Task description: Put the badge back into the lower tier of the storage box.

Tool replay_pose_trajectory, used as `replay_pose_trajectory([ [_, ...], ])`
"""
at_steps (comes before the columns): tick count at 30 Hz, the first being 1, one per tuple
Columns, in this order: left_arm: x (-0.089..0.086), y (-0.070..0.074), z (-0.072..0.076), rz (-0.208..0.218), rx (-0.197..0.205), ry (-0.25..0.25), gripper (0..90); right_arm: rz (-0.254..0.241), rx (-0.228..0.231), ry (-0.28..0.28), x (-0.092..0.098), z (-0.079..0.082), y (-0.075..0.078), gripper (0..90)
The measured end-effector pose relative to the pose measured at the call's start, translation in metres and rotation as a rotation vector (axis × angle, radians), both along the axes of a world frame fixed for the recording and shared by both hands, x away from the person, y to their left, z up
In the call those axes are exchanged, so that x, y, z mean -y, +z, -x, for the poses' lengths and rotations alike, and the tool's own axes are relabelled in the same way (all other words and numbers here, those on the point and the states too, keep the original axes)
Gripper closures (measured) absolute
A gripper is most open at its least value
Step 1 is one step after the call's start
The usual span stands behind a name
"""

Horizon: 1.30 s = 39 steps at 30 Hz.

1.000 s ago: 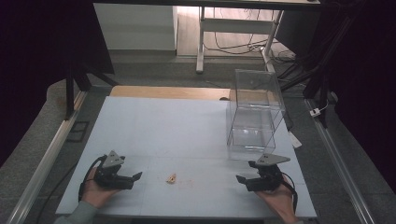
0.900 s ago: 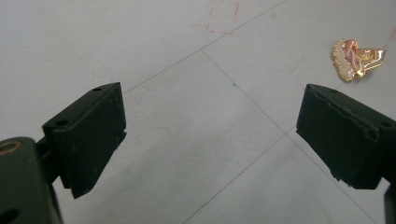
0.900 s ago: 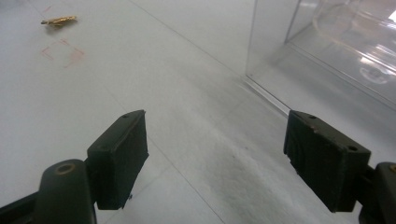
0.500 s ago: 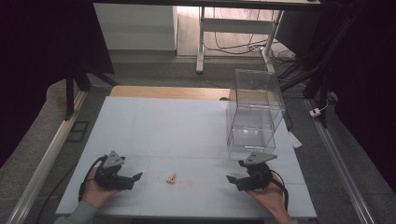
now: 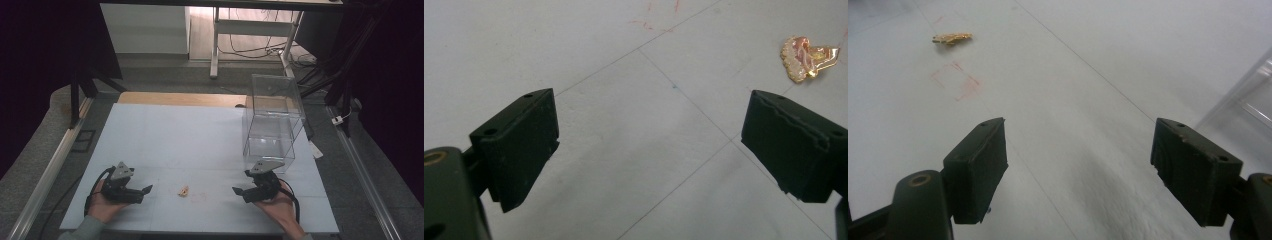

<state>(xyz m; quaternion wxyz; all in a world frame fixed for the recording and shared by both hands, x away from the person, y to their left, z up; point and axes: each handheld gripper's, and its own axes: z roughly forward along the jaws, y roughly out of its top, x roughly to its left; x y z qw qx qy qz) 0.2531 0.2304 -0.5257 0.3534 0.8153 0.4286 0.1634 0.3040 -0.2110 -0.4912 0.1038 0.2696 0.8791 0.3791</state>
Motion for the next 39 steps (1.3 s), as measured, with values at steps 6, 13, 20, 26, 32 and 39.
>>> replay_pose_trajectory([
  [6,0.0,0.0,0.0,0.002,-0.003,0.0,8.3,0.002,-0.003,0.028,-0.014,-0.002,0.001,22.9],
  [13,0.0,0.0,0.0,0.002,-0.005,0.0,8.3,0.011,-0.017,0.069,-0.034,-0.003,0.0,23.0],
  [20,0.0,0.0,0.0,0.0,-0.005,0.0,8.2,0.019,-0.026,0.094,-0.049,-0.005,-0.001,23.2],
  [26,0.0,-0.001,-0.001,-0.001,-0.009,-0.001,8.3,0.028,-0.04,0.114,-0.063,-0.006,-0.002,23.4],
  [32,0.0,-0.001,-0.001,-0.001,-0.012,-0.002,8.3,0.027,-0.043,0.129,-0.075,-0.009,0.0,23.5],
  [39,0.001,-0.002,-0.001,-0.001,-0.016,-0.007,8.2,0.037,-0.062,0.172,-0.097,-0.011,-0.002,23.5],
])
